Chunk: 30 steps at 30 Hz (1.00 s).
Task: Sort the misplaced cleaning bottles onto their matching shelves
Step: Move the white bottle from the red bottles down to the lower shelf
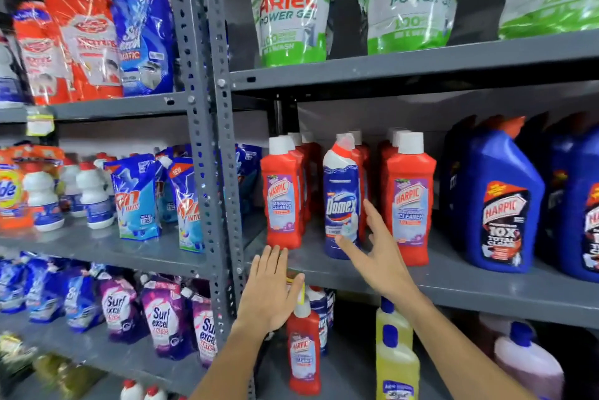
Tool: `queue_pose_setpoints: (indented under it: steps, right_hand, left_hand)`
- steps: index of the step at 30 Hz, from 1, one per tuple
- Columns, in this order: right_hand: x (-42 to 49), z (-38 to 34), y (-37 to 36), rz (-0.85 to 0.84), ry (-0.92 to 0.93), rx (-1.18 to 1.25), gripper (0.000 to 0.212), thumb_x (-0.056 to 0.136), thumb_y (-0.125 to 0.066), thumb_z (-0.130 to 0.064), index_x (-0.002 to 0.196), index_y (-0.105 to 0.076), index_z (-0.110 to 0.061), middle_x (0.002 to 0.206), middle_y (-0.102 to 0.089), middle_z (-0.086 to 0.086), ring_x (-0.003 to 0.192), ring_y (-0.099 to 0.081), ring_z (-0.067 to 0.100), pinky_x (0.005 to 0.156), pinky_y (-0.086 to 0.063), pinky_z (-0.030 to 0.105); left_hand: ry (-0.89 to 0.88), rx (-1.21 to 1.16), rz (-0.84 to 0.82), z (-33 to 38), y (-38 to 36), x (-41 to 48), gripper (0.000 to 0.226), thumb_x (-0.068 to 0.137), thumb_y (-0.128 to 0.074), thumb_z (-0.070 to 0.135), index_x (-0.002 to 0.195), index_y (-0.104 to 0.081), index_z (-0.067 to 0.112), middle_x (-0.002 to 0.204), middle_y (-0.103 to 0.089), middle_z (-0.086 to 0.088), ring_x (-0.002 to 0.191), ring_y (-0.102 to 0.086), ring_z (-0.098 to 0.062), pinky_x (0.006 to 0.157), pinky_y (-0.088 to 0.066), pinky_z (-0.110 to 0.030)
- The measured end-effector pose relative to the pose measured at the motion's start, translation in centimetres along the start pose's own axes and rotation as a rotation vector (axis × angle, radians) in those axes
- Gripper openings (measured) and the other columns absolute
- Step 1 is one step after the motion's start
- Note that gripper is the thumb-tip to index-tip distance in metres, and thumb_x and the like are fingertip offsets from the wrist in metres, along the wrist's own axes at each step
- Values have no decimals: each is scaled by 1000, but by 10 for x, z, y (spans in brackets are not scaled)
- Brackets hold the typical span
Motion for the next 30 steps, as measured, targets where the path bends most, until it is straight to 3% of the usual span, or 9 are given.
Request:
queue_pose_setpoints:
  steps: [2,5,9,15,21,27,30]
  right_hand:
    - [9,4,-9,40,-23,15,84,88,-76,-30,156,-27,-30,144,-50,-15,130,-53,1,80,-47,0]
    - [21,8,-19,97,-49,-4,83,87,-77,-28,155,-28,-31,144,-53,-11,128,-56,6,94,-53,18]
    - [36,12,-23,166,-76,-52,85,86,-79,-27,155,-30,-26,145,-55,-4,128,-58,14,102,-53,36]
    - [55,17,-25,212,-126,-107,85,84,-81,-19,154,-33,-20,143,-58,3,125,-59,19,104,-51,43]
    - [60,18,-19,194,-151,-139,74,81,-84,-21,143,-44,-21,133,-64,2,117,-64,19,101,-54,45]
    - [57,14,-18,168,-163,-132,68,80,-84,-15,136,-45,-16,129,-66,4,112,-65,18,96,-54,38]
    - [52,9,-14,189,-144,-118,67,79,-84,-11,134,-46,-16,123,-66,0,104,-65,13,78,-55,21]
  left_hand:
    - [-16,3,14,-4,-5,1,93,86,8,70,153,-19,11,161,-23,-6,149,-10,-20,122,1,-38]
    - [4,-30,51,-4,-7,2,80,93,-6,63,149,-30,12,156,-33,-6,146,-20,-20,122,-4,-41]
    - [24,-47,66,-3,-8,2,77,93,-9,62,147,-33,14,153,-36,-4,144,-23,-19,122,-6,-42]
    - [19,-73,78,-3,-6,4,74,93,-14,61,145,-36,12,152,-38,-7,143,-26,-23,122,-8,-43]
    - [-7,-84,82,-7,-8,3,69,95,-18,60,144,-34,15,150,-39,-4,142,-26,-22,122,-8,-43]
    - [-12,-92,50,-8,-9,2,70,94,-17,58,144,-34,14,151,-38,-4,143,-24,-22,122,-6,-43]
    - [-4,-98,23,-9,-10,3,66,96,-20,57,145,-32,14,152,-36,-5,144,-21,-22,122,-5,-44]
Point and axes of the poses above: each hand's wrist, its own x-axis towards the middle knuckle, its own y-axis out of the back of the hand, z = x × y, the point moved 5 cm from there along x, towards the middle knuckle
